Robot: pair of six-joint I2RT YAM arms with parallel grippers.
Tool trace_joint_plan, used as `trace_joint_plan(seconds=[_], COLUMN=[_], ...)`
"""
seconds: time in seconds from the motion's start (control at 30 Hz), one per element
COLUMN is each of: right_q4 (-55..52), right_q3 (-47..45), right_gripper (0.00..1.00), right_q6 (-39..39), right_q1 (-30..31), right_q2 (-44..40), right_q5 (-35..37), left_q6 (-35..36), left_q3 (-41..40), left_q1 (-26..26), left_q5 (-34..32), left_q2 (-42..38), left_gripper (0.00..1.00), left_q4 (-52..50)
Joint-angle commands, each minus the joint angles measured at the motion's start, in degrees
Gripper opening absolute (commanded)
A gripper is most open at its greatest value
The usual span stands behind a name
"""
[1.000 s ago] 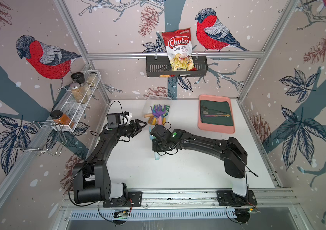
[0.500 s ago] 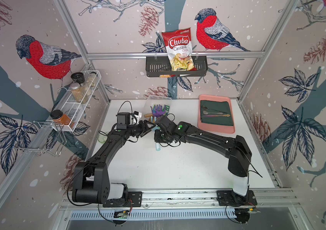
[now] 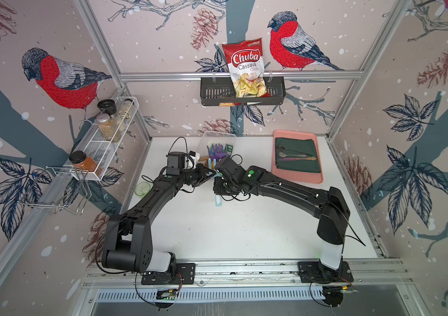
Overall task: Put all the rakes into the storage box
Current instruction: Pick up the rake at the center of the board, then place the rake in the storage box.
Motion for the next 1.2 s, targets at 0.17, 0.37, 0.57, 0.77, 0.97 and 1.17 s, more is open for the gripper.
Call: trace_joint_plan(seconds=[0.17, 0.37, 0.57, 0.77, 0.97, 1.17], right_q4=[2.32, 2.82, 4.06, 3.33, 5.77, 6.4], right_q3=[-3.59, -8.81, -20.89, -30.19, -36.01, -36.05], right_gripper=[0.52, 0.75, 0.78, 0.78, 0.78, 0.79], right_q6=[-0.79, 1.02, 2.54, 2.12, 1.67, -0.02], right_q1=[-1.38, -3.32, -7.83, -15.29, -22.87, -25.93], right_q2=[-3.87, -9.08, -20.54, -30.53, -36.08, -34.83], right_q5=[-1.38, -0.03, 1.07, 0.47, -2.43, -4.42], left_q6=[1.75, 4.29, 9.55, 13.92, 17.55, 17.61], left_q3=[3.32, 9.86, 25.69, 44.55, 63.72, 72.52], left_q1=[-0.16, 0.01, 0.62, 1.42, 1.94, 1.95], left_q5=[-0.23, -0.82, 0.44, 2.19, 3.06, 3.11], left_q2=[2.28, 6.83, 20.34, 35.49, 50.13, 58.46], left_gripper=[0.04, 0.02, 0.02, 0.02, 0.02, 0.02], left_q4=[-0.19, -2.49, -8.65, -16.12, -25.25, -27.31])
